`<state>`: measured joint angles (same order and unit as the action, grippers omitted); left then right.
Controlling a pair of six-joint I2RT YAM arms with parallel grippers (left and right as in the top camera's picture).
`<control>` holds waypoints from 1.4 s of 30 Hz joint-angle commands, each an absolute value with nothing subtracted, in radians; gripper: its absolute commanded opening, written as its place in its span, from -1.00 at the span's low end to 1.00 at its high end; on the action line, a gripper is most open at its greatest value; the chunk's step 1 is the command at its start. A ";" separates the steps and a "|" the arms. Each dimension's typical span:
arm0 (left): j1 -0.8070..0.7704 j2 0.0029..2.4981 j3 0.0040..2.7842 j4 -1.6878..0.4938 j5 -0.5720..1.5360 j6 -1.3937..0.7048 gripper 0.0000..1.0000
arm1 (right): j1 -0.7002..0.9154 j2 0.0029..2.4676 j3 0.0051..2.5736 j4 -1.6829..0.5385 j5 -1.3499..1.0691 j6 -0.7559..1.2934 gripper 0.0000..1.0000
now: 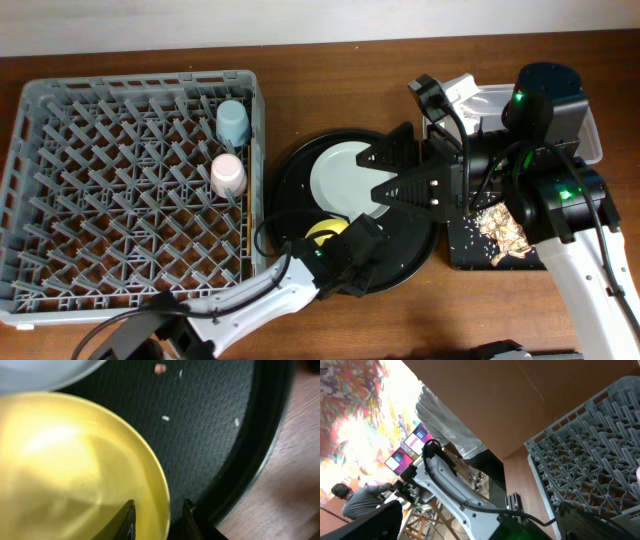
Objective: Sort waste into correct bins and load items into the dishwasher rack
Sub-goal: 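Grasp the yellow bowl with the left gripper and lift, then place the yellow bowl in the rack with the left gripper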
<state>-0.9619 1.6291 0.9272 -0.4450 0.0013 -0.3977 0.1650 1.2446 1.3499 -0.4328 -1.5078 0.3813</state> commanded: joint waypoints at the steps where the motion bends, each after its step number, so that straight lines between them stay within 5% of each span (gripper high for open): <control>1: -0.962 1.673 0.912 -0.449 -0.015 -0.400 -0.47 | 0.163 1.243 1.348 -0.430 -1.504 0.375 0.97; 2: -0.962 1.673 0.912 -0.445 -0.015 -0.400 -0.50 | 0.163 1.243 1.348 -0.430 -1.504 0.375 0.97; 4: -0.960 1.673 0.912 -0.440 -0.017 -0.400 -0.99 | 0.163 1.243 1.348 -0.430 -1.504 0.375 0.97; 9: -0.934 1.560 1.079 -0.583 -0.014 -0.400 -0.99 | 0.163 1.243 1.348 -0.430 -1.504 0.375 0.97; 14: -0.620 1.242 1.285 -0.834 0.259 -0.336 -0.99 | 0.163 1.243 1.348 -0.430 -1.504 0.375 0.97; 18: -0.085 1.245 1.279 -0.991 0.981 -0.050 -0.99 | 0.163 1.243 1.348 -0.430 -1.504 0.375 0.97; 21: 0.085 1.406 1.278 -1.182 1.278 0.210 -1.00 | 0.163 1.243 1.348 -0.430 -1.504 0.375 0.97; 26: 0.210 1.605 1.253 -1.448 1.275 0.541 -0.99 | 0.163 1.243 1.348 -0.430 -1.504 0.375 0.97; 37: 0.418 1.605 0.988 -1.327 1.261 0.574 -1.00 | 0.163 1.243 1.348 -0.430 -1.504 0.375 0.97; 42: 0.455 1.604 0.988 -1.401 1.574 0.544 -0.99 | 0.163 1.243 1.348 -0.430 -1.504 0.375 0.97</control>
<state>0.4454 1.6009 0.9924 -1.3567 1.4303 0.5571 0.1638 1.2457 1.3499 -0.4328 -1.5082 0.3820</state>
